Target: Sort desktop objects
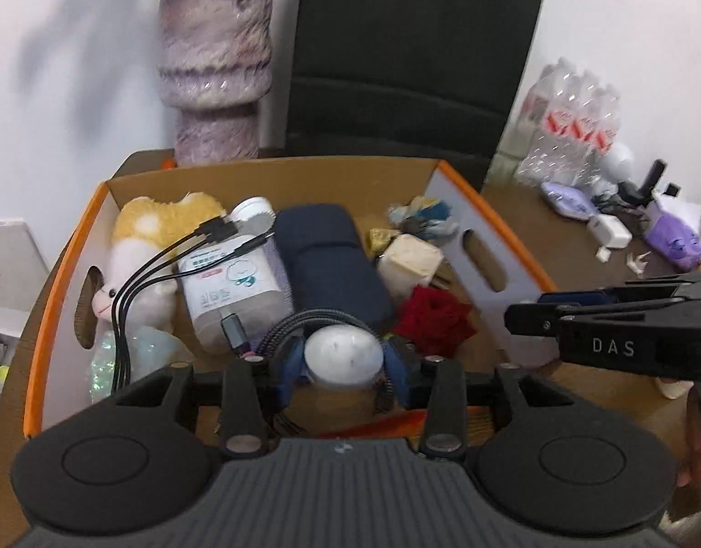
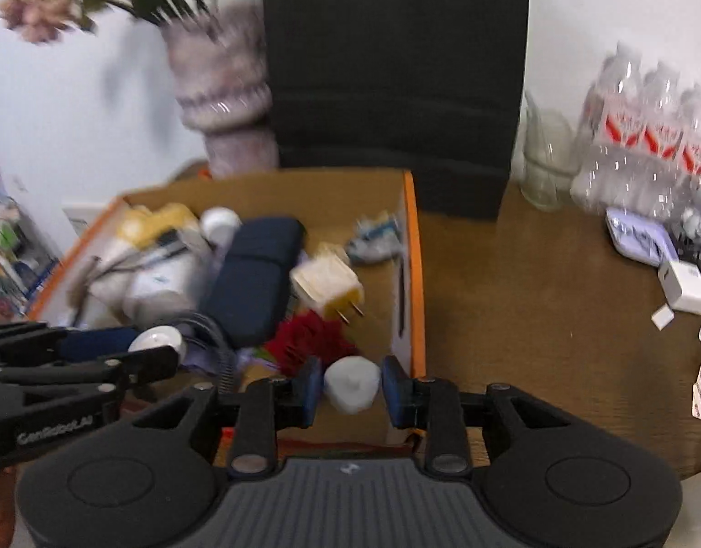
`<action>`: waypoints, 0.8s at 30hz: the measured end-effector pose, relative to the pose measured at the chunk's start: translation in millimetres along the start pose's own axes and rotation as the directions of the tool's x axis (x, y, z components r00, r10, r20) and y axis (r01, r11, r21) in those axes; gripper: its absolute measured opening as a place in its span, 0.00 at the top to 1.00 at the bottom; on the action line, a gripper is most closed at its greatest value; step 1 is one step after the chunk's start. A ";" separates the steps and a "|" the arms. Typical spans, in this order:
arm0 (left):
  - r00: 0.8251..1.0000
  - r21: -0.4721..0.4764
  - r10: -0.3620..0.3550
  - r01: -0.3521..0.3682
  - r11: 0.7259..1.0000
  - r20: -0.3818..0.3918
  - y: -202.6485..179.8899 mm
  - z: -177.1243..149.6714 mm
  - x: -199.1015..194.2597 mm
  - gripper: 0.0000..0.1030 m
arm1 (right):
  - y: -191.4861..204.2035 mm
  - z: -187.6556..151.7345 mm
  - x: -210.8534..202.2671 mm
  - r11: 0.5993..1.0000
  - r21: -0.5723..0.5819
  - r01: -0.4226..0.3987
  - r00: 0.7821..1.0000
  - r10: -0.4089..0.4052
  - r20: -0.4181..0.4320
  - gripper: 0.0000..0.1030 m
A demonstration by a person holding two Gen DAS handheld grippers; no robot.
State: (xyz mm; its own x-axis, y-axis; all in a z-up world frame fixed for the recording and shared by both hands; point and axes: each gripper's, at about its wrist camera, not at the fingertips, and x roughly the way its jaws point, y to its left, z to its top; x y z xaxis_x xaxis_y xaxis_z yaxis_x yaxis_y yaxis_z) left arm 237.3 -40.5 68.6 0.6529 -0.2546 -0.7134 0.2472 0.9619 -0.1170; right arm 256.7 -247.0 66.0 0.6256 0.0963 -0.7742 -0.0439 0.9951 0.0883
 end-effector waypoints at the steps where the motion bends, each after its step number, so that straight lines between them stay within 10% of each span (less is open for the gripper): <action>1: 1.000 -0.004 0.000 0.000 1.000 0.001 1.3 -0.8 -0.4 0.50 | -2.7 0.0 3.8 1.000 0.012 -0.002 1.000 0.003 -0.023 0.67; 8: 1.000 -0.035 -0.007 0.008 0.999 0.026 11.9 12.2 -27.4 0.24 | -6.3 0.4 -22.5 0.996 0.042 -0.083 0.995 0.081 0.049 0.33; 14: 0.996 -0.035 0.043 -0.041 0.999 0.079 12.9 16.2 -67.5 0.01 | 3.8 -3.4 -54.9 0.994 0.018 -0.104 0.991 0.102 0.085 0.24; 24: 0.962 -0.092 0.165 -0.147 0.985 0.220 1.6 -50.4 -136.8 0.00 | 20.4 -64.9 -126.0 0.991 -0.021 -0.133 0.950 0.134 0.283 0.10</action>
State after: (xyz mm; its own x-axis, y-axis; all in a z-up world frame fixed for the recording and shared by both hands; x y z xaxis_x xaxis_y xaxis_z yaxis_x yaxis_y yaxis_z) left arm 112.3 0.9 131.2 0.8260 -0.1086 -0.5531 0.0814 0.9940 -0.0735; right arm 126.4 -237.5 124.7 0.8087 0.2185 -0.5461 -0.1431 0.9736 0.1777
